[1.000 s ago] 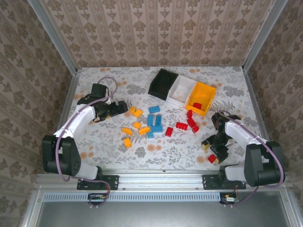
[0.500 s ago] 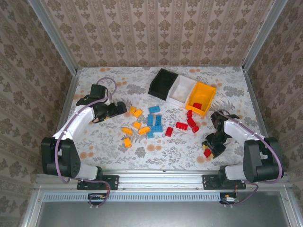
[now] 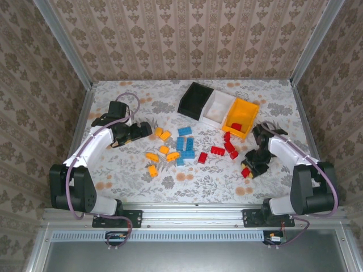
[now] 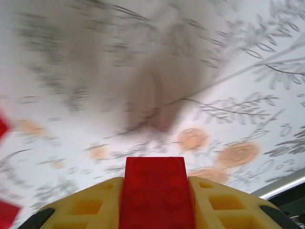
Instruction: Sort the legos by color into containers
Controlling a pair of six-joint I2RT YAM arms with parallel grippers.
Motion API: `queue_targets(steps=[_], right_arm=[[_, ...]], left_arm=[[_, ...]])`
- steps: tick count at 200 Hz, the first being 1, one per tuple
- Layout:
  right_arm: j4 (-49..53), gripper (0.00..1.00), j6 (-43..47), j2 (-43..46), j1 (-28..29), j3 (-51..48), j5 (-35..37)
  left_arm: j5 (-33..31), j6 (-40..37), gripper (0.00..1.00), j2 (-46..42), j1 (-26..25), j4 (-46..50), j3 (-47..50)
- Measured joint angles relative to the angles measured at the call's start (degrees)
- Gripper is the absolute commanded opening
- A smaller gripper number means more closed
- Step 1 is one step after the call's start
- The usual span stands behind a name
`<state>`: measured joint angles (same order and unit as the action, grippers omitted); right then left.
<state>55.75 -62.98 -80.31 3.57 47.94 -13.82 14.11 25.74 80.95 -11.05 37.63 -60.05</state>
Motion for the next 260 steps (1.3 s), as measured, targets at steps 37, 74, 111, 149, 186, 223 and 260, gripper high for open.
queue_targets(steps=[37, 74, 111, 149, 186, 223, 260], right_arm=[[0.11, 0.32, 0.22, -5.86, -0.28, 13.35, -0.31], [-0.11, 0.33, 1.07, -15.50, -1.95, 28.06, -1.14], [-0.96, 0.33, 1.33, -26.71, -3.54, 41.31, -2.05], [-1.60, 0.37, 2.84, -38.18, -3.80, 51.98, -2.58], [-1.33, 0.50, 5.38, -45.57, -3.80, 59.28, -2.73], [-0.26, 0.66, 8.02, -47.04, -3.85, 62.25, -2.75], [-0.24, 0.72, 11.67, -46.05, -3.85, 62.58, -2.73]], left_arm=[[-0.07, -0.02, 1.00, 0.00, 0.76, 0.37, -0.02], [-0.46, -0.04, 1.00, -0.24, 1.53, 0.76, -0.02], [-0.68, -0.04, 1.00, -3.45, 2.91, 1.88, 0.90], [-0.35, -0.02, 1.00, -8.17, 6.25, 3.39, 4.04], [1.42, 0.00, 1.00, -10.99, 10.91, 4.20, 6.10], [5.31, 0.07, 1.00, -11.10, 12.61, 4.20, 7.74], [9.64, 0.87, 1.00, -10.58, 12.61, 2.73, 8.35]])
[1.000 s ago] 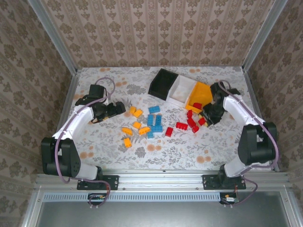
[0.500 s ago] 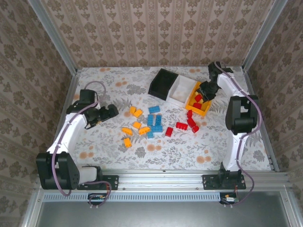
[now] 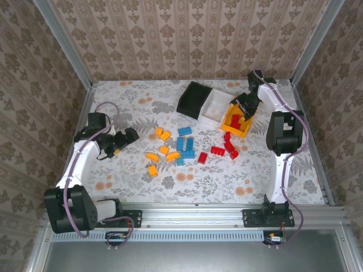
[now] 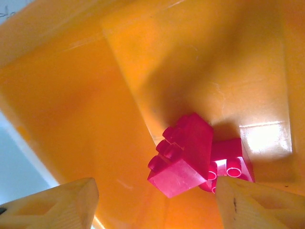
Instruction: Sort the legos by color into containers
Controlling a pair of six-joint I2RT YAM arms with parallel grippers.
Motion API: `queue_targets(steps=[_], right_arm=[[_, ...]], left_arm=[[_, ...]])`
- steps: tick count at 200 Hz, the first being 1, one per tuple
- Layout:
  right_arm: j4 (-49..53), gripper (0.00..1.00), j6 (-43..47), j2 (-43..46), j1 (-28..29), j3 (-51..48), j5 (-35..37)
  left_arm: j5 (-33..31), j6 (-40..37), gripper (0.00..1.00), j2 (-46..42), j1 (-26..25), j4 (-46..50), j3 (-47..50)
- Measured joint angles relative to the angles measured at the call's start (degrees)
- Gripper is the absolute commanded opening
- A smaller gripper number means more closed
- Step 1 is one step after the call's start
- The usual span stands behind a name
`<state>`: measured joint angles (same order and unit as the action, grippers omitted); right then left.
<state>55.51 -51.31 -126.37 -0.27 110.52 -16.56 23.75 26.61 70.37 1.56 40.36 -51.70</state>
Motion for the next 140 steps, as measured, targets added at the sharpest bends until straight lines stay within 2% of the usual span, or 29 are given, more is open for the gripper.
queue_targets(steps=[27, 67, 114, 140], right_arm=[[-0.63, 0.74, 4.63, 3.52, 0.20, -2.14, 0.13], [0.02, 0.74, 13.92, 13.18, 2.78, -5.42, 1.33], [7.08, 0.76, 24.98, 19.17, 12.48, -8.85, 6.86], [10.40, 0.76, 27.21, 19.17, 17.59, -15.85, 10.27]], left_arm=[[2.40, 0.87, 1.00, 2.03, 0.00, -1.62, 0.00], [4.74, 2.58, 1.00, 5.31, -0.57, -4.96, 0.00], [5.46, 3.87, 1.00, 8.31, -4.98, -7.85, -0.66], [5.40, 3.93, 1.00, 10.80, -8.24, -8.50, -2.47]])
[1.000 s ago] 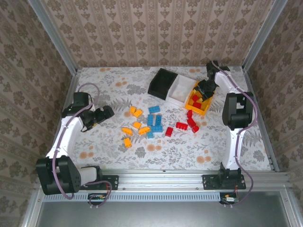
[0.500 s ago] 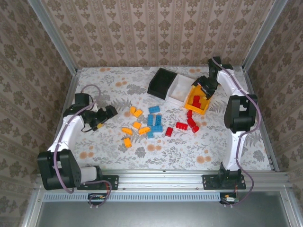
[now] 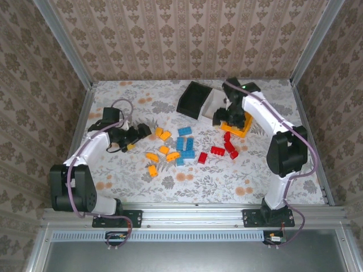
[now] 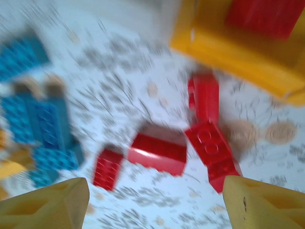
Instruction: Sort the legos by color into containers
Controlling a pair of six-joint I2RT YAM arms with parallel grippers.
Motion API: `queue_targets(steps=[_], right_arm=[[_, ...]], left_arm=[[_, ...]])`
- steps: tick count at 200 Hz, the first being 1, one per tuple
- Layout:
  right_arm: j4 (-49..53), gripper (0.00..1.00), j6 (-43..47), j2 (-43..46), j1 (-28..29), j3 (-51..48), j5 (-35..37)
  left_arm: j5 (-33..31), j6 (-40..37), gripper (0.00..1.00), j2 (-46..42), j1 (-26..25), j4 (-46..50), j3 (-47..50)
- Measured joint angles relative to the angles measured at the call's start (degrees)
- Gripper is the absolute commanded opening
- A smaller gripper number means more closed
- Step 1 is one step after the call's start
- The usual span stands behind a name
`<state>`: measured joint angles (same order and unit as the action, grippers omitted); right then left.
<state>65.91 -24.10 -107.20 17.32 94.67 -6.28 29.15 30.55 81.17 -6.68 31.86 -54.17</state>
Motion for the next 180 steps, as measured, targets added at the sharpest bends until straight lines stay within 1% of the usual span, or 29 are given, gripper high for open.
queue_targets(steps=[24, 53, 93, 145, 180], right_arm=[[0.90, 0.75, 0.11, 0.00, 1.29, -6.54, 2.08], [-0.07, 0.72, -0.26, 0.00, 1.31, -8.92, 3.85], [-1.90, 0.67, -0.31, -1.46, 1.29, -7.96, 6.16], [-3.80, 0.55, -0.04, -6.16, 0.09, -5.75, 7.98], [-4.35, 0.53, 0.17, -8.24, -0.46, -3.41, 8.07]], left_arm=[[-0.04, 0.39, 1.00, 1.14, -2.49, -0.63, -1.09], [-0.26, 0.76, 1.00, 1.46, -3.96, -0.74, -1.53], [-0.94, 0.79, 1.00, 1.46, -4.17, -0.61, -1.60], [-2.49, 0.79, 1.00, -1.18, -4.17, 0.94, -1.60], [-3.41, 0.79, 1.00, -3.04, -4.17, 2.29, -1.60]])
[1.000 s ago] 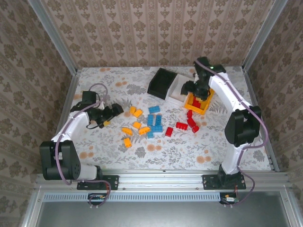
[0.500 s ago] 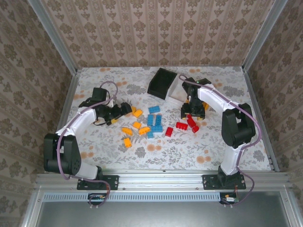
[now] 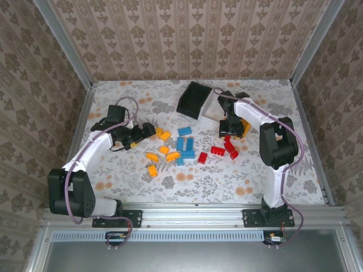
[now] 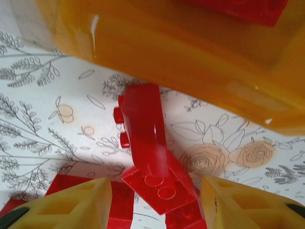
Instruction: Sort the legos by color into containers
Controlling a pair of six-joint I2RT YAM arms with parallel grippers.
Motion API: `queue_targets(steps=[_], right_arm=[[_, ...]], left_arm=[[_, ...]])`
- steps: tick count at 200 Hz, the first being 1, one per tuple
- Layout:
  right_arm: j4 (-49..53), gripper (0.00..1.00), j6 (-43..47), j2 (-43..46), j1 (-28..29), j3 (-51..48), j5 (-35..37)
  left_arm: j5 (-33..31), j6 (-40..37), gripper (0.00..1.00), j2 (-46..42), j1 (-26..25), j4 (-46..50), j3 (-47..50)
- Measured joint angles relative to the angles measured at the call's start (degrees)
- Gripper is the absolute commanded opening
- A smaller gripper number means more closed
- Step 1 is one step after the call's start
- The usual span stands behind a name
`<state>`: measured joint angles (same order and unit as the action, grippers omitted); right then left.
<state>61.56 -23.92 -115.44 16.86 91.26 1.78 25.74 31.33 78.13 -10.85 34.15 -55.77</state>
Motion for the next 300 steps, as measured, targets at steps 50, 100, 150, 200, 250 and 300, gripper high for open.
queue_targets(steps=[50, 100, 150, 200, 250, 300], right_arm=[[-0.24, 0.51, 0.26, -2.95, -0.11, 2.27, 0.02], [-0.39, 0.48, 1.18, -5.01, -0.50, 3.98, 0.44], [-0.28, 0.43, 1.33, -5.97, -0.83, 5.22, 0.70], [-0.11, 0.28, 1.51, -6.47, -0.87, 6.27, 0.87], [0.07, 0.24, 1.49, -6.54, -0.98, 6.86, 0.87], [1.97, 0.24, 1.36, -6.29, -1.31, 10.29, 0.76]], left_arm=[[-0.50, 0.00, 1.00, 0.00, 0.07, 0.57, 0.00], [-0.70, 0.00, 1.00, -0.20, 0.44, 1.09, 0.00], [-0.68, 0.02, 1.00, -0.31, 0.66, 1.16, 0.02], [-0.70, 0.04, 1.00, -0.31, 0.87, 1.14, 0.20], [-0.70, 0.28, 1.00, -0.33, 1.09, 1.09, 0.66], [-0.68, 0.66, 1.00, -0.33, 1.18, 0.94, 0.92]])
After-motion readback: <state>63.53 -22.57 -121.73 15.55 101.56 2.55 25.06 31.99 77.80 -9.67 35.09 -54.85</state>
